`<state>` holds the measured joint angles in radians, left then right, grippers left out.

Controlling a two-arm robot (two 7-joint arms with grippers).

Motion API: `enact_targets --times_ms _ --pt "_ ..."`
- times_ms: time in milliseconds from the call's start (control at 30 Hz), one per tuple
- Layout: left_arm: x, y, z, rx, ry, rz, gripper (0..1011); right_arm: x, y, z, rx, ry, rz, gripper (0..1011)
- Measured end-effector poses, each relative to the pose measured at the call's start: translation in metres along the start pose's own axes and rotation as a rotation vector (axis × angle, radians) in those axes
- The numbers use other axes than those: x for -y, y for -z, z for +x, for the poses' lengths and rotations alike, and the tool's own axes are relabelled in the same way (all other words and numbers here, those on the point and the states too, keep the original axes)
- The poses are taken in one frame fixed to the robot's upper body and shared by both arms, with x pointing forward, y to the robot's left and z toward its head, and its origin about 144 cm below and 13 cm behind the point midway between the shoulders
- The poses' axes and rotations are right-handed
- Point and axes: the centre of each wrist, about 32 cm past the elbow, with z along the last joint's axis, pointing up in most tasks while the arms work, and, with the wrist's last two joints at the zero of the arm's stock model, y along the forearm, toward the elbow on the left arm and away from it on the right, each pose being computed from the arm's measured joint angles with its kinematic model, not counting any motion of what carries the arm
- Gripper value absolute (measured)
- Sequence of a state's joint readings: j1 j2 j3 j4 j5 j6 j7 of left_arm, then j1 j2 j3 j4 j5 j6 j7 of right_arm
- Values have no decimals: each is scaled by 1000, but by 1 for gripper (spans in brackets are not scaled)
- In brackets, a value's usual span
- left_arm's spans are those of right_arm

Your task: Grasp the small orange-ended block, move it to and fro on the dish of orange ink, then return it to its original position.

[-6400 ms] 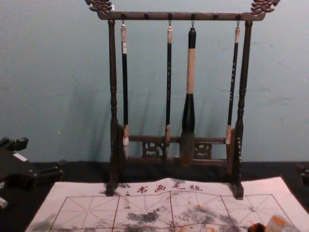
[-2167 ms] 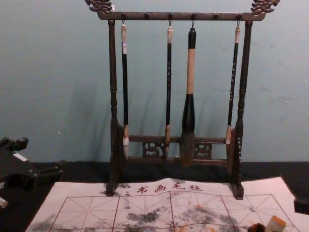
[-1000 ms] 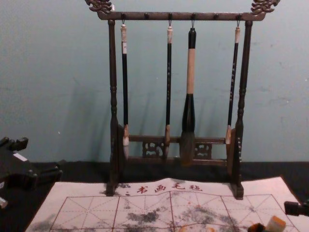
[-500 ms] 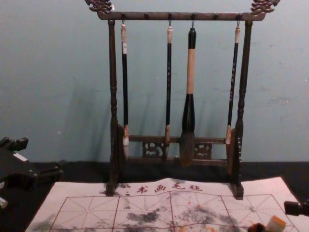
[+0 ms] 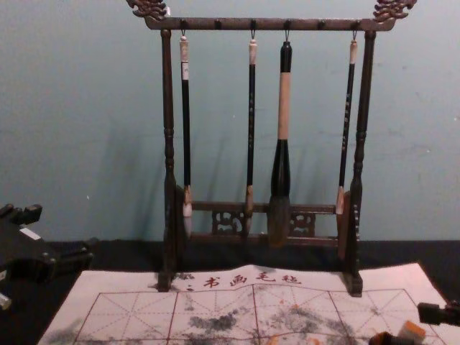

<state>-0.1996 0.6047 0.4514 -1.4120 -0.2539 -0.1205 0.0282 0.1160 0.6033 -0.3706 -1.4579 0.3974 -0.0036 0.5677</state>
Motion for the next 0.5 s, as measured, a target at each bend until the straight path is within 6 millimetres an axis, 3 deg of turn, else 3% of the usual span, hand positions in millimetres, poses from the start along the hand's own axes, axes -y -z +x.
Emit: enact_targets --times_ms 100,200,333,500 --pt "0 0 0 0 0 0 1001 0 0 0 0 0 0 677" --pt "0 0 0 0 0 0 1002 0 0 0 0 0 0 620" --pt "0 0 0 0 0 0 1001 0 0 0 1 0 1 451" --pt "0 0 0 0 0 0 1001 0 0 0 0 1 0 309"
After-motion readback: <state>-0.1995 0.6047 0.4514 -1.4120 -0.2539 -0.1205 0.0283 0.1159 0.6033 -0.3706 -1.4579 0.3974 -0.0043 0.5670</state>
